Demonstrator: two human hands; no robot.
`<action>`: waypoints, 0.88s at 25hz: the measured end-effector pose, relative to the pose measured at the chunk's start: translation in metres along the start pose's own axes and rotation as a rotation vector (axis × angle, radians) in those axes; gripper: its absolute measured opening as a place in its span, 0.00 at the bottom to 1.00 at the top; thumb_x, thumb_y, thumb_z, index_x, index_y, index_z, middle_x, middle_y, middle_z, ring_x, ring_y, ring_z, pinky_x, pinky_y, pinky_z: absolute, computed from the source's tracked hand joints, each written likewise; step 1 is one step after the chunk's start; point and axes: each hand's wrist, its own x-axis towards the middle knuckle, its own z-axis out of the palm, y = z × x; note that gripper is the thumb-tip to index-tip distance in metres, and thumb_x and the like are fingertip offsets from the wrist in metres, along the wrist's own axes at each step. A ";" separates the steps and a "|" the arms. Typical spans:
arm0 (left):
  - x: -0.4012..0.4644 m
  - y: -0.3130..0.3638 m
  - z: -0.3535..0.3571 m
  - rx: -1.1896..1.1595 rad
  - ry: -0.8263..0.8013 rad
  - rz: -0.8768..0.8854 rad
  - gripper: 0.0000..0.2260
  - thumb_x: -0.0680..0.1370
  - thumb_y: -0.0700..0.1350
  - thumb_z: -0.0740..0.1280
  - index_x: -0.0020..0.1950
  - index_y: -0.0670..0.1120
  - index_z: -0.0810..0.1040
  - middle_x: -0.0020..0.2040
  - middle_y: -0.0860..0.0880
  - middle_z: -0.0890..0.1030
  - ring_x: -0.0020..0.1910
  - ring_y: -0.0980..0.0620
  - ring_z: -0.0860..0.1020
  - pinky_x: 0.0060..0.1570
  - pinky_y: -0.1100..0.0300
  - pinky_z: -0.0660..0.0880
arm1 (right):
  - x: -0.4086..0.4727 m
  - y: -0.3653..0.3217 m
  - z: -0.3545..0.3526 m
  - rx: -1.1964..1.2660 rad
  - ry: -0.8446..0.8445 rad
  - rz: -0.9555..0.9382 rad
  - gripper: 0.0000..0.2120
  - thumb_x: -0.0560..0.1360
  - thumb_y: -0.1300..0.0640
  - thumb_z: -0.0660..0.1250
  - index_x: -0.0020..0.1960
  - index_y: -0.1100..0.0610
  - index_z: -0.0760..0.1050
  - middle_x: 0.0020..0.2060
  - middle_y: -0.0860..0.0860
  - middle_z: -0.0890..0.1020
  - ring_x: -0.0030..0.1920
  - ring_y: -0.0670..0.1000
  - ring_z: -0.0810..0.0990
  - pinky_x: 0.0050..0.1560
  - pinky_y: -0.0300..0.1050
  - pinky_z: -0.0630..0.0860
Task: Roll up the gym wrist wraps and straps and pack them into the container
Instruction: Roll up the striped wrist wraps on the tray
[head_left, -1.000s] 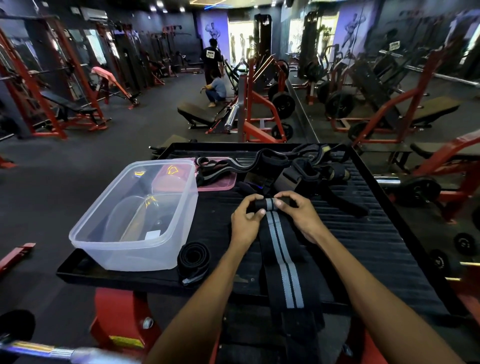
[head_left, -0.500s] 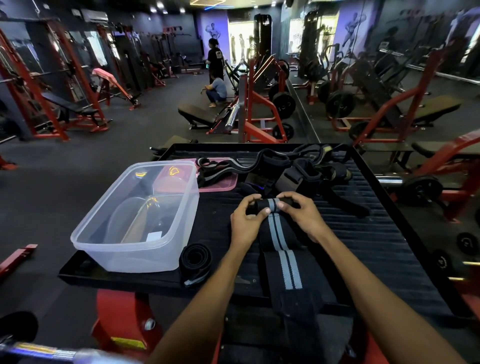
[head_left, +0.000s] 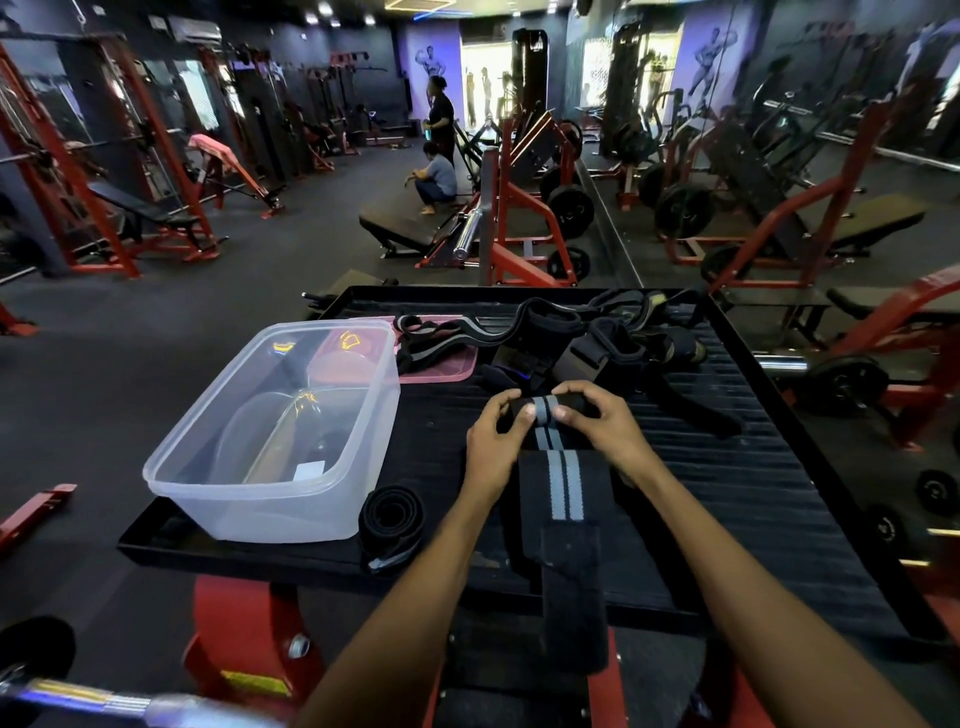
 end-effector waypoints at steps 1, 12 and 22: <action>0.001 -0.001 0.000 -0.004 0.010 -0.005 0.11 0.77 0.46 0.67 0.58 0.47 0.77 0.55 0.49 0.81 0.56 0.54 0.78 0.55 0.65 0.74 | -0.001 -0.001 0.000 0.024 -0.002 0.003 0.08 0.73 0.61 0.70 0.51 0.55 0.78 0.47 0.46 0.80 0.47 0.41 0.78 0.49 0.34 0.74; 0.002 0.002 0.000 -0.051 -0.008 -0.030 0.10 0.78 0.44 0.66 0.58 0.47 0.77 0.53 0.52 0.80 0.55 0.57 0.77 0.51 0.73 0.72 | 0.001 0.002 -0.002 0.014 0.004 0.004 0.08 0.74 0.60 0.69 0.52 0.52 0.77 0.51 0.48 0.79 0.56 0.49 0.76 0.59 0.46 0.72; 0.003 0.001 -0.001 -0.046 -0.030 -0.038 0.12 0.77 0.44 0.67 0.60 0.52 0.78 0.49 0.57 0.79 0.48 0.63 0.77 0.52 0.69 0.72 | -0.001 0.002 0.001 0.064 0.020 0.089 0.07 0.74 0.59 0.69 0.53 0.53 0.77 0.50 0.51 0.80 0.52 0.49 0.77 0.54 0.40 0.73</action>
